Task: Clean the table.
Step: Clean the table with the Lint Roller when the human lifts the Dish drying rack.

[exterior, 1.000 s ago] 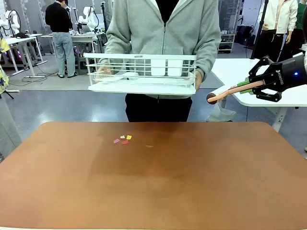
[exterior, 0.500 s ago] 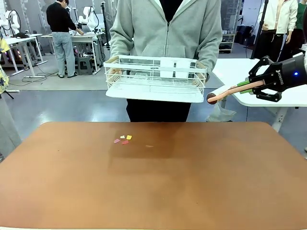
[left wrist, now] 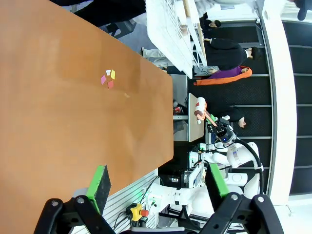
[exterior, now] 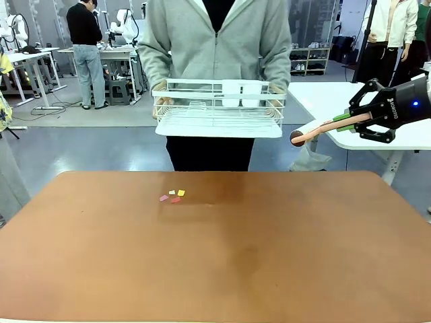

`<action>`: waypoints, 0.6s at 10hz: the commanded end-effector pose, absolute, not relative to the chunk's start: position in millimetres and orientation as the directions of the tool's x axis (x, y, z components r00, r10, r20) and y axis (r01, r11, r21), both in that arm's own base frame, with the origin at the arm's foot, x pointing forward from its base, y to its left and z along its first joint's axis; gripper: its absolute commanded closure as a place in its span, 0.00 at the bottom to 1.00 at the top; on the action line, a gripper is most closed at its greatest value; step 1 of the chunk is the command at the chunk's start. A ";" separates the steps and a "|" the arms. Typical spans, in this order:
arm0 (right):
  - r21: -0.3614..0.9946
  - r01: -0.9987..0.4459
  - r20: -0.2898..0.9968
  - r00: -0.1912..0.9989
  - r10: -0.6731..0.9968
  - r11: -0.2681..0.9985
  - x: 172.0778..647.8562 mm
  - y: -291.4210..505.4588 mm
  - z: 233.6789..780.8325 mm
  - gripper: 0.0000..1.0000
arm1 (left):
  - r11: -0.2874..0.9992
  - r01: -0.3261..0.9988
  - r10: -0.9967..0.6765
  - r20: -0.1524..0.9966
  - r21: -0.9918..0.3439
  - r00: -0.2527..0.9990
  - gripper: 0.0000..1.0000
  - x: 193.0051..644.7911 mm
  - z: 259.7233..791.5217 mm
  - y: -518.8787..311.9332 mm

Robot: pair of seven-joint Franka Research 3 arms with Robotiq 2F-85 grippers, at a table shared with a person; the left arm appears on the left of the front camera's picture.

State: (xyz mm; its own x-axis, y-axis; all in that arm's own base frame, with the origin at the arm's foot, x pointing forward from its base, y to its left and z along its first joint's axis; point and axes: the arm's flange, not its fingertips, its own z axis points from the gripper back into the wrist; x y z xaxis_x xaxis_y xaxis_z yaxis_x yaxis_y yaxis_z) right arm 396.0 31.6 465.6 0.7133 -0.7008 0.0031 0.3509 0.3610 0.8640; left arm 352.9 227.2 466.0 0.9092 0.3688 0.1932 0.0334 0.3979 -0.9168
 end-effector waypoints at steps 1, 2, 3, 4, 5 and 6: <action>0.865 0.348 0.004 0.716 -0.698 0.362 395.6 33.3 466.5 1.00 | 0.395 0.044 0.370 0.202 -0.918 0.907 0.00 351.6 466.7 229.0; 0.865 0.348 0.004 0.716 -0.698 0.362 395.6 33.3 466.5 1.00 | 0.395 0.044 0.370 0.202 -0.918 0.907 0.00 351.6 466.7 229.0; 0.865 0.348 0.004 0.716 -0.698 0.362 395.6 33.3 466.5 1.00 | 0.395 0.044 0.370 0.202 -0.918 0.907 0.00 351.6 466.7 229.0; 0.865 0.348 0.004 0.716 -0.698 0.362 395.6 33.3 466.5 1.00 | 0.395 0.044 0.370 0.202 -0.918 0.907 0.00 351.6 466.7 229.0; 0.865 0.348 0.004 0.716 -0.698 0.362 395.6 33.3 466.5 1.00 | 0.395 0.044 0.370 0.202 -0.918 0.907 0.00 351.6 466.7 229.0; 0.864 0.351 0.003 0.713 -0.701 0.361 396.0 31.6 465.6 0.79 | 0.395 0.044 0.370 0.202 -0.918 0.907 0.00 351.6 466.7 229.0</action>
